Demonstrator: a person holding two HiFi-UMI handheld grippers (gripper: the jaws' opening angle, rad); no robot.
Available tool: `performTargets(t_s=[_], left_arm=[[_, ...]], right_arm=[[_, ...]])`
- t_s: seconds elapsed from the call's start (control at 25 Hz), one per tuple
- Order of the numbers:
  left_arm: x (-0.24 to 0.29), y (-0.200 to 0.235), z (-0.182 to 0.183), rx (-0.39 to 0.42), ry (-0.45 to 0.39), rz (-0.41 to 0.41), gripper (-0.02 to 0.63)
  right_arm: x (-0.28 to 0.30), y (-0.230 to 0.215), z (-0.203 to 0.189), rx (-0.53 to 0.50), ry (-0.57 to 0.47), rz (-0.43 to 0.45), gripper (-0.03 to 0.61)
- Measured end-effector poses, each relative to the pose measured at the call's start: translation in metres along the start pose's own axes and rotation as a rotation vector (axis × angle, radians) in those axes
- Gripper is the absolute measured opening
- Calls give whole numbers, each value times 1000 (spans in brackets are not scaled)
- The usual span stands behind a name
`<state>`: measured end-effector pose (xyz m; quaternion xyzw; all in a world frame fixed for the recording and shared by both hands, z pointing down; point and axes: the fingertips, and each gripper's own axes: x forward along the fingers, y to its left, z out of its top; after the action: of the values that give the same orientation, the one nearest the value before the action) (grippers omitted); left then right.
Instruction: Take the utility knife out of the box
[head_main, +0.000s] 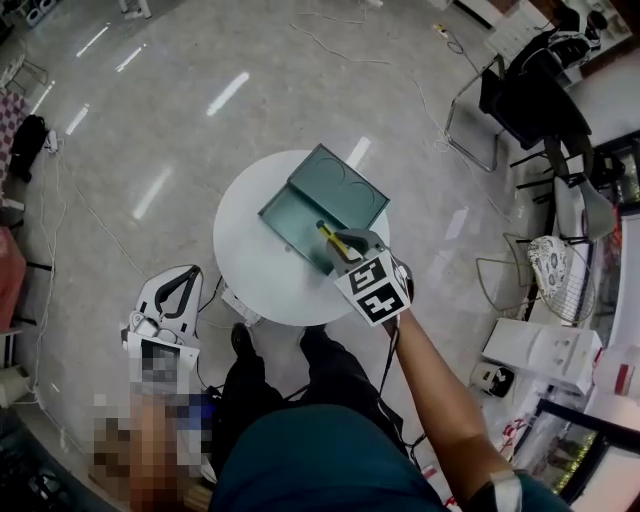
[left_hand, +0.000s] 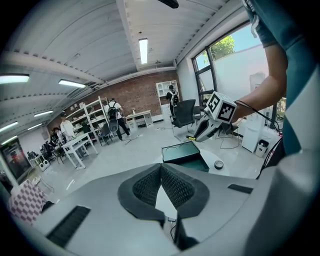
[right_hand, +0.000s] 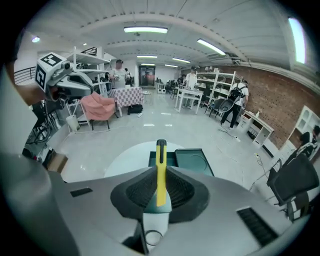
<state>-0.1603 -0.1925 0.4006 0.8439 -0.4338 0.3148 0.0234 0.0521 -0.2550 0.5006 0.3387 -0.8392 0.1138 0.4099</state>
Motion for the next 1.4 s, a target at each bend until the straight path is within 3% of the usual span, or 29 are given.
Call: performTargets(t_s=[0.76, 1.2, 1.4], left_arm=[[-88, 10, 60, -8, -126, 25, 18], [-96, 26, 71, -14, -172, 3, 18], [-110, -3, 87, 2, -175, -2, 18]], right_arm=[[-191, 19, 112, 210, -518, 22, 72], [-222, 22, 139, 197, -573, -24, 72], [-252, 25, 120, 199, -577, -29, 72]])
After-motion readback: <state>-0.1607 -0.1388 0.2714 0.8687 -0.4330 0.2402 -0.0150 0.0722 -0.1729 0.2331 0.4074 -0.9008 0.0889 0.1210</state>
